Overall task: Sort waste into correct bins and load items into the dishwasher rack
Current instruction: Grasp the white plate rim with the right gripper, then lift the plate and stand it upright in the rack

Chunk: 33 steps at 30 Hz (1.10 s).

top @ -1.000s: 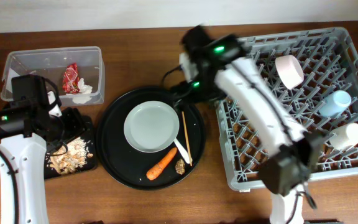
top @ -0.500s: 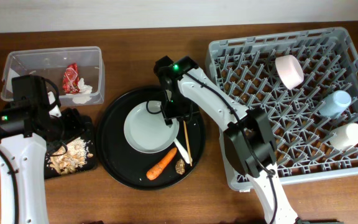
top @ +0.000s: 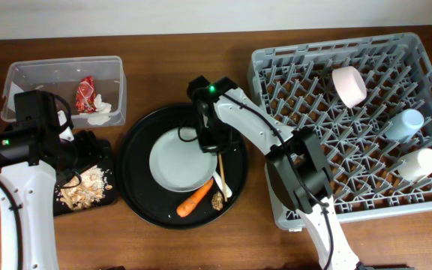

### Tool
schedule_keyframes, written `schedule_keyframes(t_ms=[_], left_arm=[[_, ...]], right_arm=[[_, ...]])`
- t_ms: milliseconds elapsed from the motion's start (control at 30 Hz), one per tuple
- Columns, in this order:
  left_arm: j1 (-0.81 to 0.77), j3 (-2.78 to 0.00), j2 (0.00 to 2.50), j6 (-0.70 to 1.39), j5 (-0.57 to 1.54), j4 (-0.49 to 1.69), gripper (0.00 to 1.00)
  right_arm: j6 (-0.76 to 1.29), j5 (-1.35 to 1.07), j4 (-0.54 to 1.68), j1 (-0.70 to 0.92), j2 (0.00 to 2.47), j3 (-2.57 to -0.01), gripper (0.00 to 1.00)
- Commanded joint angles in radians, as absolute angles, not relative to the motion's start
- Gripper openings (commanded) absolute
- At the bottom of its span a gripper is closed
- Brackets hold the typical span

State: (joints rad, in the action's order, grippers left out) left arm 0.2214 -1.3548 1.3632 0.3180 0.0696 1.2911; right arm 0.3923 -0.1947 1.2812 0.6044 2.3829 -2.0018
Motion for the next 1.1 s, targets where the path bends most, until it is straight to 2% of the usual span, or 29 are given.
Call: schedule_keyframes(t_ms=[0, 167, 333, 433, 533, 667, 933, 1067], left_arm=[[0.226, -1.36, 1.359, 0.313, 0.055, 1.295, 0.66], [0.226, -1.36, 1.359, 0.313, 0.055, 1.296, 0.66], [0.226, -1.36, 1.359, 0.313, 0.055, 1.295, 0.66], [0.226, -1.36, 1.359, 0.313, 0.055, 1.295, 0.66], [0.226, -1.36, 1.359, 0.313, 0.055, 1.295, 0.66], [0.226, -1.36, 1.359, 0.313, 0.055, 1.295, 0.66], [0.226, -1.36, 1.359, 0.313, 0.055, 1.296, 0.66], [0.226, -1.36, 1.359, 0.313, 0.055, 1.295, 0.66]], right_arm=[[0.402, -0.183, 1.282, 0.612, 2.389, -1.999, 0.04], [0.402, -0.176, 1.332, 0.572, 2.346, -2.096, 0.04], [0.367, -0.035, 1.461, 0.466, 2.237, -2.239, 0.04], [0.337, 0.158, 1.533, 0.397, 2.158, -2.323, 0.04], [0.337, 0.458, 1.557, 0.332, 2.08, -2.363, 0.04], [0.379, 0.835, 1.559, 0.283, 2.031, -2.363, 0.04], [0.73, 1.088, 1.607, 0.248, 2.056, -2.207, 0.04], [0.769, 1.119, 1.542, 0.248, 2.056, -2.041, 0.04]])
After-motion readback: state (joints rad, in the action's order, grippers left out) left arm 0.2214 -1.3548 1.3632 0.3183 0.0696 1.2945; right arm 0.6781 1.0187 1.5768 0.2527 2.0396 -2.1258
